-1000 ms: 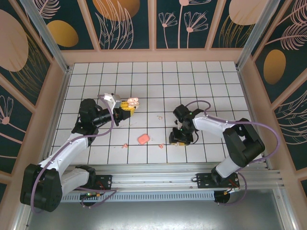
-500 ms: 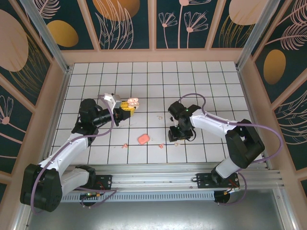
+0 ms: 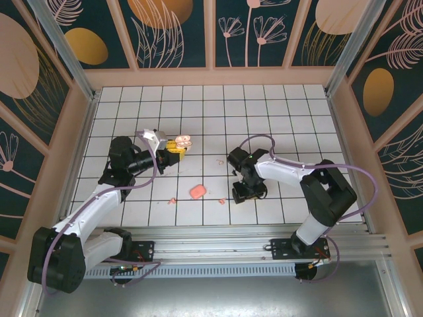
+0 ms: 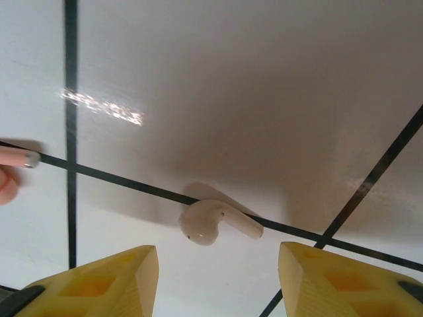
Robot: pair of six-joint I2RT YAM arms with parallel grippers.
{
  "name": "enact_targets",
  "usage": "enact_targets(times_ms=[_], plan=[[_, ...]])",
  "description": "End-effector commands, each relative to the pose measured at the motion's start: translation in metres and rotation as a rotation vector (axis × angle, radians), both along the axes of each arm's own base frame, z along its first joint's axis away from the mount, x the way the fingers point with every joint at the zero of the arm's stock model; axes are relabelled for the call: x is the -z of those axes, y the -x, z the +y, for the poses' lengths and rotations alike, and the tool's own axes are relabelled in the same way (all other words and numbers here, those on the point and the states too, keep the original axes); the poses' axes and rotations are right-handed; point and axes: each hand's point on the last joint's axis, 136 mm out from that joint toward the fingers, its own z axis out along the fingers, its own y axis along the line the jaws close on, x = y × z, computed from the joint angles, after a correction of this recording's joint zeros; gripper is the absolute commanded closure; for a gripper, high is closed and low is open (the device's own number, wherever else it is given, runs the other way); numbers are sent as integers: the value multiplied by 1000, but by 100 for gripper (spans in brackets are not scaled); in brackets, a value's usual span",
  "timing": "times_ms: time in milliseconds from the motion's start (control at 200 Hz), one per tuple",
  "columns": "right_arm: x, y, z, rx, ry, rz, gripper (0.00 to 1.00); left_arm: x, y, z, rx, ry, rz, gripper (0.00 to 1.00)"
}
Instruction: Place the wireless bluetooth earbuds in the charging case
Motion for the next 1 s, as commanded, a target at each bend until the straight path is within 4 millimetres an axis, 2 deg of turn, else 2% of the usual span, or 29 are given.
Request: enact_targets(times_ms=[0, 425, 581, 746, 996], plan=[[8, 5, -10, 28, 55, 13, 48, -1, 3, -1, 7, -8, -27, 82], [1, -35, -32, 204, 87, -111, 53, 0, 3, -1, 8, -10, -21, 82], [-12, -46, -27, 220, 41, -143, 51, 0, 2, -1, 10, -9, -20, 82], [-26, -43, -15, 244, -55, -113, 51, 0, 3, -1, 10, -8, -22, 82], [-19, -26, -16, 297, -24, -42, 56, -1, 3, -1, 12, -6, -24, 82]])
